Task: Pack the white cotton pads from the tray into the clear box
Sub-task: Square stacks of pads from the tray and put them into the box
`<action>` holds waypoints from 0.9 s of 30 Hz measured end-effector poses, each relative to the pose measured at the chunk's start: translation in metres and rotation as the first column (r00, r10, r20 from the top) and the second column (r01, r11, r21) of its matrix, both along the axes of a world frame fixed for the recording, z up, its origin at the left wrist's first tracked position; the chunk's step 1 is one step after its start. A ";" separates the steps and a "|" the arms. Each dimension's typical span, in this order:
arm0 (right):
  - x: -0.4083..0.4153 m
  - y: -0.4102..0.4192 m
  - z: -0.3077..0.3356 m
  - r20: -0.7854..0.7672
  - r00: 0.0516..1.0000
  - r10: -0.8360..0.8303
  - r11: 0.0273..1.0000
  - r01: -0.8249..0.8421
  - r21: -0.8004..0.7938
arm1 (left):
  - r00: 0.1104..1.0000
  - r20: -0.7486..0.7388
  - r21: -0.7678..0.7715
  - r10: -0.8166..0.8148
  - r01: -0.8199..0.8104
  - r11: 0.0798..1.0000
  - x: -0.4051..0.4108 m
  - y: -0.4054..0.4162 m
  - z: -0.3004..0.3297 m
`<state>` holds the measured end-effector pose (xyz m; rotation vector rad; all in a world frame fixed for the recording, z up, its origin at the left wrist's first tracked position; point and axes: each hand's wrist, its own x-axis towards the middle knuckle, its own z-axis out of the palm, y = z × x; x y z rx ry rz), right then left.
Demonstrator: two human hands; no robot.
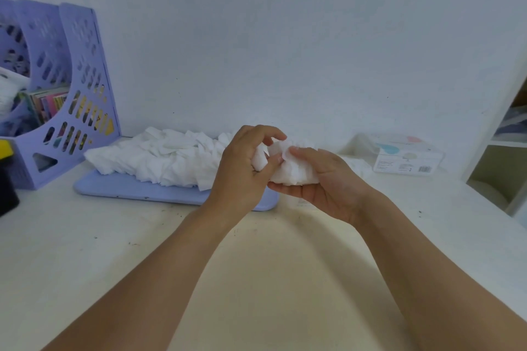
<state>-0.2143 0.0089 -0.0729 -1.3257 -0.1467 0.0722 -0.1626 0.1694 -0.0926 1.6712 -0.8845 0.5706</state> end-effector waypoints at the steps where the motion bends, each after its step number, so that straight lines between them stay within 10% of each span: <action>1: 0.000 0.000 0.000 -0.001 1.000 -0.012 1.000 0.012 -0.006 | 1.000 -0.003 -0.004 0.000 0.000 1.000 0.000 0.000 0.000; 11: -0.001 -0.003 -0.002 0.060 0.998 -0.022 0.997 0.027 -0.075 | 0.994 -0.101 -0.047 -0.029 0.024 0.999 -0.001 -0.002 -0.002; 18: 0.004 -0.008 -0.003 0.137 0.979 -0.151 0.984 0.162 -0.075 | 0.827 -0.501 -0.310 -0.255 0.104 0.945 -0.009 -0.005 0.008; 27: 0.007 -0.009 -0.006 0.112 0.982 -0.152 0.980 0.164 -0.112 | 0.825 -0.534 -0.245 -0.185 0.059 0.968 -0.005 -0.005 0.006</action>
